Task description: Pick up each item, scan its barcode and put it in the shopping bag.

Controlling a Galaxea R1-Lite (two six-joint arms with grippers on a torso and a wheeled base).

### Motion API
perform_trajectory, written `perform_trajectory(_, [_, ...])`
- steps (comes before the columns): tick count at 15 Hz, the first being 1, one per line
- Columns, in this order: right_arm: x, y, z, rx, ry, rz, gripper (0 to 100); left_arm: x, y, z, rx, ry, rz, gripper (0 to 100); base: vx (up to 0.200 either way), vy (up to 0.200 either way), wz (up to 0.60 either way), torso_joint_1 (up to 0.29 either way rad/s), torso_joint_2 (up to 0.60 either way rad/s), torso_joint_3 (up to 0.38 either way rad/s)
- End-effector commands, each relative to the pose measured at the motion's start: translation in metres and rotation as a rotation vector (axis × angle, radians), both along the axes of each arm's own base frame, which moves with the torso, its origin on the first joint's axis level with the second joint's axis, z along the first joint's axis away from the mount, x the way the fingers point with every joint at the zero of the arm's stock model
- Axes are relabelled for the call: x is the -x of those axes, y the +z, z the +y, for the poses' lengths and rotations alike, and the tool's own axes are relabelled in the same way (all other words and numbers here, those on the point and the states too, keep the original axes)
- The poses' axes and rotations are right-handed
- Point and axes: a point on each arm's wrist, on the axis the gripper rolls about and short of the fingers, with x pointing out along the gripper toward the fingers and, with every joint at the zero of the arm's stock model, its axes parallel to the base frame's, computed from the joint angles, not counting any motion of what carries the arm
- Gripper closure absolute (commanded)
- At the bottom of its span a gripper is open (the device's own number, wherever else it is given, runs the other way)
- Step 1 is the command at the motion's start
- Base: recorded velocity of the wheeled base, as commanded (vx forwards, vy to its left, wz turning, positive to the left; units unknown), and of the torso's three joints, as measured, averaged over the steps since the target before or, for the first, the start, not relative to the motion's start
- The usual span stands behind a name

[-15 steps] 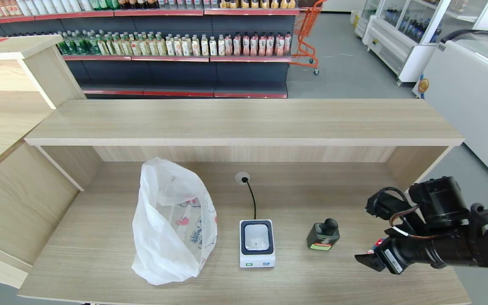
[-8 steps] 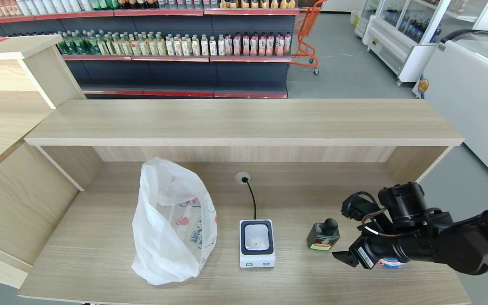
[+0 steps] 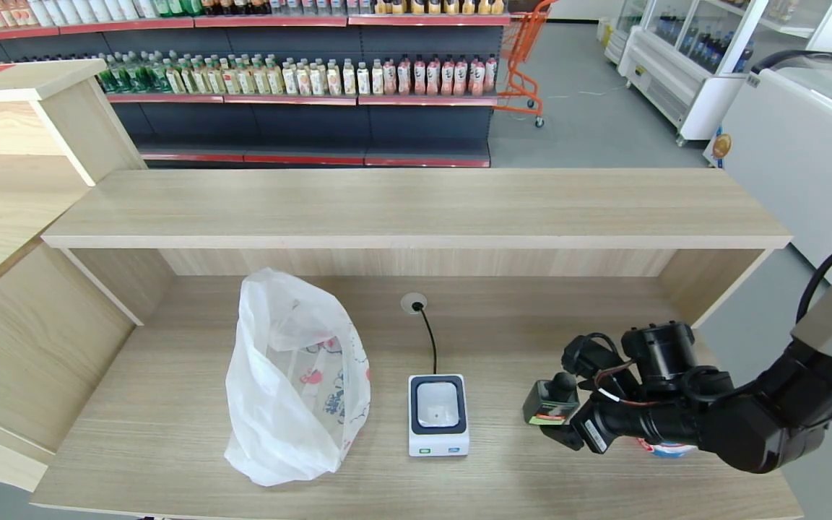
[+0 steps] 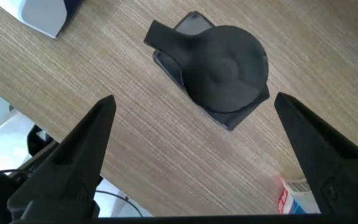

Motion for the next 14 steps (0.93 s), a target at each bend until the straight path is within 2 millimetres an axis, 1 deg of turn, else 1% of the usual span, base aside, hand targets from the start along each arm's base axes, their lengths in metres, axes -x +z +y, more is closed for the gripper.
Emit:
perform_trajectory(1, [-0.002,-0.008,0.000,0.007,0.003,0.020,0,0.000,0.000,0.000,0.001,0.000,0.000,0,0.000,0.000,0.00,0.000,0.00,0.000])
perform_trajectory(5, [-0.011,-0.007,0.006,-0.007,0.016,-0.002,0,0.000,0.000,0.000,0.001,0.000,0.000,0,0.000,0.000,0.00,0.000,0.00,0.000])
perform_trajectory(6, [-0.015,-0.011,0.011,-0.006,0.028,0.001,0,0.000,0.000,0.000,-0.001,0.000,0.000,0,0.000,0.000,0.00,0.000,0.00,0.000])
perform_trajectory(8, [-0.017,-0.016,0.016,-0.008,0.041,-0.006,0,0.000,0.000,0.000,-0.001,-0.002,0.000,0,0.000,0.000,0.00,0.000,0.00,0.000])
perform_trajectory(9, [-0.017,-0.018,0.017,-0.008,0.045,-0.011,100,0.000,0.000,0.000,0.001,0.000,0.000,0,0.000,0.000,0.00,0.000,0.00,0.000])
perform_trajectory(11, [-0.019,-0.021,0.021,-0.009,0.053,-0.010,100,0.000,0.000,0.000,-0.001,0.000,0.000,0,0.000,0.000,0.00,0.000,0.00,0.000])
perform_trajectory(13, [-0.022,-0.029,0.022,-0.005,0.053,-0.006,100,0.000,0.000,0.000,0.001,-0.002,0.000,0,0.000,0.000,0.00,0.000,0.00,0.000])
perform_trajectory(14, [-0.022,-0.030,0.022,-0.009,0.052,-0.012,100,0.000,0.000,0.000,0.001,0.000,0.000,0,0.000,0.000,0.00,0.000,0.00,0.000])
